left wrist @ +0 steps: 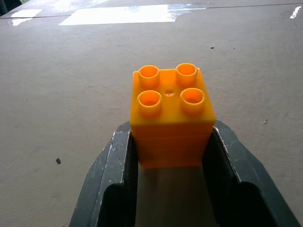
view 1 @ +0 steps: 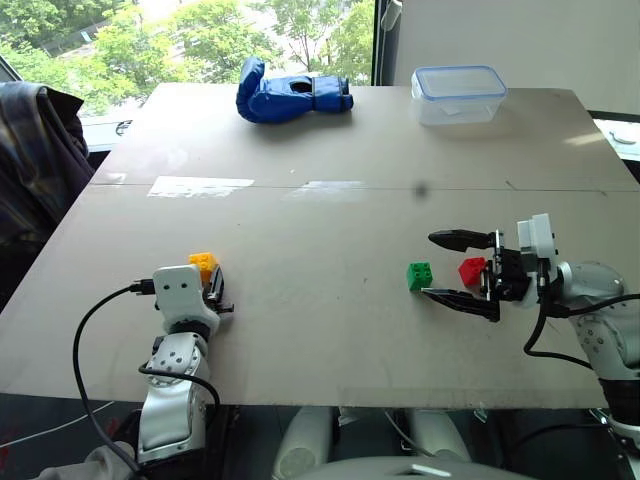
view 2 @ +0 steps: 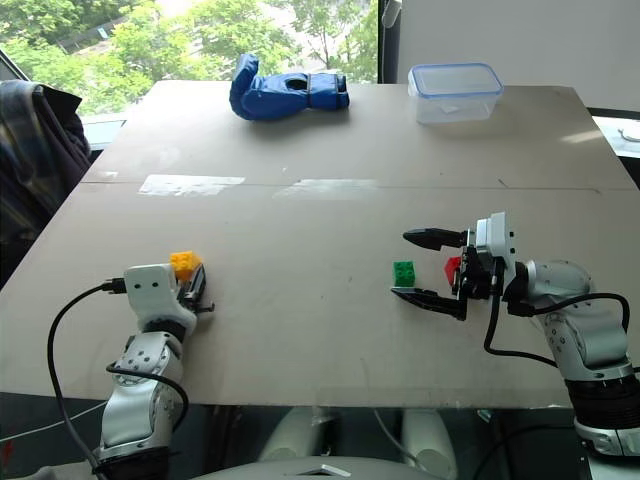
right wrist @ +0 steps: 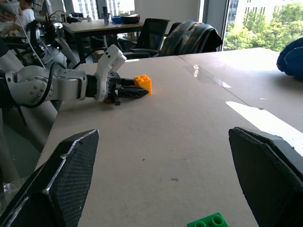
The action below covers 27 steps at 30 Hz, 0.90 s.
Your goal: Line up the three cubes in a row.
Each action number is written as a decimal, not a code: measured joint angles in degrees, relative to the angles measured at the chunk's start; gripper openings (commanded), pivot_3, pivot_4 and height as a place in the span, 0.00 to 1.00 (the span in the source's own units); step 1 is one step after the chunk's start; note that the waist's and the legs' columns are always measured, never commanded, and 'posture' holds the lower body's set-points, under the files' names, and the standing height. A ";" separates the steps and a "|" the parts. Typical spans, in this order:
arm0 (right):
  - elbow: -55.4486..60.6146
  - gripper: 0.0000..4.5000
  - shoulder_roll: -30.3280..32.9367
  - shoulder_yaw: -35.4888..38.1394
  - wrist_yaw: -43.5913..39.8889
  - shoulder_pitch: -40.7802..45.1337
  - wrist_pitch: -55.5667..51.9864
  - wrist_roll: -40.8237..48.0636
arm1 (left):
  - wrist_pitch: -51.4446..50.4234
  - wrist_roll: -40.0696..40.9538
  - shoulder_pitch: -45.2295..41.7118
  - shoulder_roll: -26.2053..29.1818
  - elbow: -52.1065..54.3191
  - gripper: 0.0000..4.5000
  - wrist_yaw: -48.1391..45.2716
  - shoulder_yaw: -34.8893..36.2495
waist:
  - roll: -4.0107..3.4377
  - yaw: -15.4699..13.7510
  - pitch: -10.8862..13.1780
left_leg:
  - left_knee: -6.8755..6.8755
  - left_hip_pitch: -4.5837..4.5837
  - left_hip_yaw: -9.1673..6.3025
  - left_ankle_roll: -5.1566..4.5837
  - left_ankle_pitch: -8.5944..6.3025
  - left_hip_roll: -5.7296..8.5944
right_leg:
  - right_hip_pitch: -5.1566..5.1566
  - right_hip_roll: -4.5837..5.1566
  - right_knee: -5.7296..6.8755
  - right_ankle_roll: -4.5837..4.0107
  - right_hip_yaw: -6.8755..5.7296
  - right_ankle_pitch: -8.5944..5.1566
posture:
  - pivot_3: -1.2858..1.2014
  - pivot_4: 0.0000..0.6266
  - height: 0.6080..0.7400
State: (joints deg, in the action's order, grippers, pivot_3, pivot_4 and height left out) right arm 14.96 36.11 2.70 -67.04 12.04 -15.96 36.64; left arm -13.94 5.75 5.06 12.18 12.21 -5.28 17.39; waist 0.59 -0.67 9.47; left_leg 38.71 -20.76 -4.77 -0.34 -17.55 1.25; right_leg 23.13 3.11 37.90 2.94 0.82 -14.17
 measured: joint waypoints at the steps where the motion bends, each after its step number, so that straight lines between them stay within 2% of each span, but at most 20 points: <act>1: 0.00 1.00 0.01 0.00 0.05 0.00 0.00 -0.05 | 0.26 0.10 -0.48 0.60 -0.72 0.29 -0.68 0.01 | 0.00 -0.01 0.00 | 0.00 0.00 0.00 0.00 0.00 0.00 | 0.00 0.00 0.00 0.00 0.00 0.00 | 0.52 0.24 1.00; 3: 0.00 1.00 0.11 0.17 0.13 -0.11 0.01 -0.09 | 0.92 1.67 -1.51 2.04 -2.35 0.29 -3.73 -0.05 | -0.01 -0.01 0.00 | 0.00 0.00 0.00 0.00 0.00 0.00 | 0.00 0.01 0.00 0.00 -0.01 0.00 | 0.52 0.24 1.00; 9: 0.01 1.00 0.43 0.84 1.15 -0.63 -0.11 0.21 | 4.27 8.54 -5.75 9.46 -7.59 0.29 -24.79 -6.12 | 0.00 -0.10 0.01 | 0.00 -0.11 -0.05 0.16 0.09 0.03 | 0.01 0.02 -0.07 -0.01 -0.09 0.00 | 0.52 0.24 1.00; 13: -0.04 1.00 1.14 2.78 1.40 -2.66 -0.52 0.69 | 6.54 12.16 -14.29 16.02 -12.83 0.29 -43.37 -12.64 | -0.02 -0.01 0.02 | -0.03 -0.11 -0.03 0.13 0.08 0.04 | 0.04 0.01 -0.06 -0.01 -0.08 0.00 | 0.52 0.24 1.00; 16: -0.01 1.00 1.39 3.29 1.61 -3.40 -0.66 0.73 | 8.93 12.21 -20.07 17.37 -17.29 0.29 -51.45 -16.77 | -0.03 0.19 0.02 | -0.03 -0.09 -0.01 0.09 0.06 0.06 | 0.04 -0.01 -0.05 -0.01 -0.08 0.00 | 0.52 0.24 1.00; 24: 3.10 1.00 1.96 6.61 4.06 -10.49 0.23 -0.19 | 20.65 10.13 -38.66 12.89 -37.60 0.29 -72.48 -27.08 | 0.00 -0.03 0.04 | -0.03 -0.18 -0.03 0.10 0.06 0.25 | 0.06 -0.04 -0.08 0.01 -0.14 0.00 | 0.52 0.24 1.00; 27: 5.33 1.00 1.97 8.04 5.31 -13.70 0.48 -0.21 | 25.03 7.14 -42.26 11.13 -45.24 0.29 -74.92 -29.39 | 0.01 0.74 0.04 | -0.03 -0.15 0.01 0.00 0.01 0.25 | 0.06 -0.08 -0.06 0.01 -0.08 0.00 | 0.52 0.24 1.00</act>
State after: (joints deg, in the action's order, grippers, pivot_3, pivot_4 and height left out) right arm 20.29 38.08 10.74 -61.72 -1.67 -15.48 36.43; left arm 11.10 12.89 -37.19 23.32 -33.03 -80.20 -12.00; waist 0.60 0.07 9.52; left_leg 38.68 -20.91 -4.76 -0.34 -17.54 1.50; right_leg 23.19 3.03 37.84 2.96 0.74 -14.16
